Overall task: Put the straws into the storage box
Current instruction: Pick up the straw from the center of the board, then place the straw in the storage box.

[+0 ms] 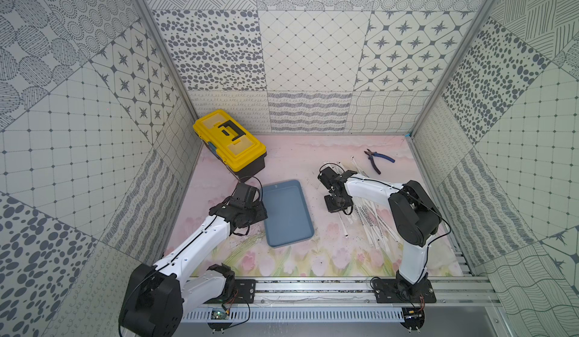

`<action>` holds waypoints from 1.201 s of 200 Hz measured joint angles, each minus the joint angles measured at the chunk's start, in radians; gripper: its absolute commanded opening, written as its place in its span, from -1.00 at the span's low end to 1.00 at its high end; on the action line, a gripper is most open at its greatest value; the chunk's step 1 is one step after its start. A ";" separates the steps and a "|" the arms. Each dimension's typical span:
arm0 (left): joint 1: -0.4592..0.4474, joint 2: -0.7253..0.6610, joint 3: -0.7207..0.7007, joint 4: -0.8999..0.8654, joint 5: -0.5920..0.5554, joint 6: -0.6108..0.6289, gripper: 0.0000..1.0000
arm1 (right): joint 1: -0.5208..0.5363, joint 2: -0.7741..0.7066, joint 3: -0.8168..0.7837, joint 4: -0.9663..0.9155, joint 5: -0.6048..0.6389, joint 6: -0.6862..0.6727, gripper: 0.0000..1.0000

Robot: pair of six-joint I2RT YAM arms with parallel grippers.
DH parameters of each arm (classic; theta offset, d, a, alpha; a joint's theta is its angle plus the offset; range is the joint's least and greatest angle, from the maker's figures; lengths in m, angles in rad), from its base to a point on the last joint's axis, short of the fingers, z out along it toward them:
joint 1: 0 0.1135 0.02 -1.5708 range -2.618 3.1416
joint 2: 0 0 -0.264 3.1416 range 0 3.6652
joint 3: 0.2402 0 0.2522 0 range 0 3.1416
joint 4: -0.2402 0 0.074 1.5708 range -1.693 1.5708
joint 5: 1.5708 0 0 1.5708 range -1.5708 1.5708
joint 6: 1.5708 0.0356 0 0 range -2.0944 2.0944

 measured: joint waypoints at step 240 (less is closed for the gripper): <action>0.090 -0.034 0.081 -0.129 -0.088 0.018 0.09 | 0.341 0.349 0.486 0.272 -0.447 0.395 -0.77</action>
